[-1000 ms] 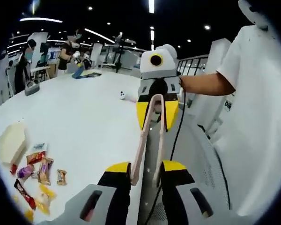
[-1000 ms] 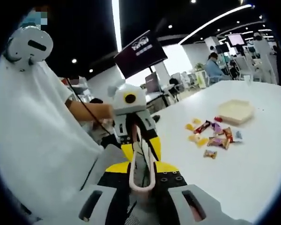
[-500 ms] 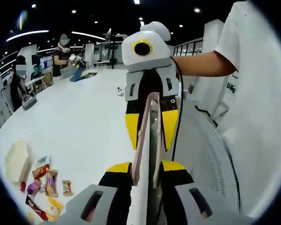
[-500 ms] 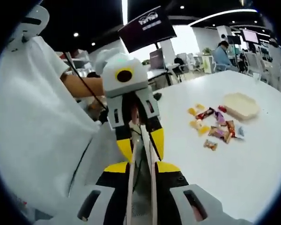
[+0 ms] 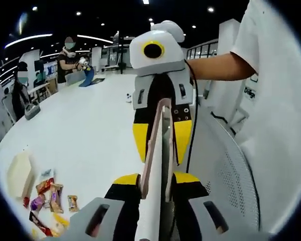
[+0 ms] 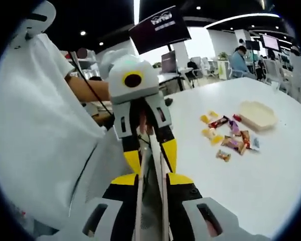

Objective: Place the target food into the container with the food tongs after gripping and lifting it, then release it inside without dropping or visibly crushing the food.

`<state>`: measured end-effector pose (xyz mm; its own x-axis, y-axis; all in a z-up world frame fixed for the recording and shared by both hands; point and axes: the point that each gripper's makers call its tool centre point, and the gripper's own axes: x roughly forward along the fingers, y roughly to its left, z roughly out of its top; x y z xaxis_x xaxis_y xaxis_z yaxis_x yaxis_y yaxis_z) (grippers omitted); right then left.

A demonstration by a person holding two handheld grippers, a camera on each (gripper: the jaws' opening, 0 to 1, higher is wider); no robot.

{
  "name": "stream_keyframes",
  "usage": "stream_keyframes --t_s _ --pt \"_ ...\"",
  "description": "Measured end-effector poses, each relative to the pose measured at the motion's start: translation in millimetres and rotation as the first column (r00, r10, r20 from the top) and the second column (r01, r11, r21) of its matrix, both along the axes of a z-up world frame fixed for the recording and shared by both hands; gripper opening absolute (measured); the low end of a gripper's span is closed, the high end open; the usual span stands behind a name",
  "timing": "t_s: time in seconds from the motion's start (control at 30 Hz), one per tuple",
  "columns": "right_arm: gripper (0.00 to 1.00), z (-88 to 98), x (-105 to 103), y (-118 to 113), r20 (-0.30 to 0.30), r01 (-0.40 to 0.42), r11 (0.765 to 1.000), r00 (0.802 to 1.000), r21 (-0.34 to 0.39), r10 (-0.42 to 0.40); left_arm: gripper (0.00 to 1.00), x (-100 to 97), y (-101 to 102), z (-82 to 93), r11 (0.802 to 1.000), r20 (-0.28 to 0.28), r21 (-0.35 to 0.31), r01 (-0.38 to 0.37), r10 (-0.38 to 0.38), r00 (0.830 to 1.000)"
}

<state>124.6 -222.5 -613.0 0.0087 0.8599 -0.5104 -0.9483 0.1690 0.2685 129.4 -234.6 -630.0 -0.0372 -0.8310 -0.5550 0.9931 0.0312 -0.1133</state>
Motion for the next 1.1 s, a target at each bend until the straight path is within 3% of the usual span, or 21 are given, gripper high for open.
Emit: stream_keyframes --t_s 0.17,0.27,0.33,0.4,0.47,0.5,0.6,0.83,0.9,1.0,1.1 --pt "0.21 -1.6 1.6 0.2 0.017 0.017 1.000 1.000 0.004 -0.017 0.30 3.2 2.7 -1.4 1.000 -0.014 -0.015 -0.010 0.010 1.000" --pt "0.21 -2.6 3.1 1.3 0.001 0.038 0.999 0.999 0.002 -0.038 0.30 4.7 6.5 4.0 0.999 0.022 -0.053 -0.012 0.013 1.000" --pt "0.21 -6.4 3.1 0.6 0.047 0.018 0.999 0.999 -0.032 -0.016 0.30 5.7 9.6 4.5 0.999 0.021 -0.051 -0.015 0.016 1.000" --pt "0.20 -4.6 -1.0 4.3 0.025 0.002 1.000 1.000 -0.024 -0.002 0.25 -1.8 9.9 0.8 0.999 -0.052 -0.033 -0.008 0.006 0.999" --pt "0.20 -6.9 -3.5 6.4 0.025 -0.018 0.999 1.000 -0.031 0.018 0.22 -5.1 9.3 -4.5 1.000 -0.045 0.001 0.011 -0.011 0.999" --pt "0.20 -8.3 -3.9 7.6 0.030 -0.022 0.999 0.999 -0.043 0.023 0.21 -5.9 9.3 -6.9 0.999 -0.015 0.020 0.027 -0.027 1.000" --pt "0.20 -10.3 -4.4 6.5 -0.002 -0.016 0.998 1.000 -0.058 0.016 0.16 -7.2 9.1 -6.8 0.999 -0.006 0.014 0.032 -0.032 0.999" --pt "0.20 -9.7 -5.4 8.2 -0.023 -0.015 0.998 1.000 -0.061 0.014 0.15 -7.0 2.9 0.9 0.999 -0.021 -0.027 0.027 -0.027 0.999" --pt "0.20 -9.8 -3.7 9.3 -0.019 -0.011 0.998 1.000 -0.065 0.010 0.14 -7.6 1.8 -3.8 0.999 0.020 -0.003 0.054 -0.054 0.998" --pt "0.20 -10.7 -4.4 8.6 -0.020 -0.017 0.998 1.000 -0.065 0.016 0.16 -7.1 3.6 -3.8 0.999 -0.007 -0.014 0.042 -0.042 0.999" --pt "0.21 -8.4 0.8 9.1 0.023 0.000 0.998 1.000 -0.060 0.002 0.22 1.0 4.5 0.0 0.999 0.059 -0.047 0.020 -0.017 0.998"
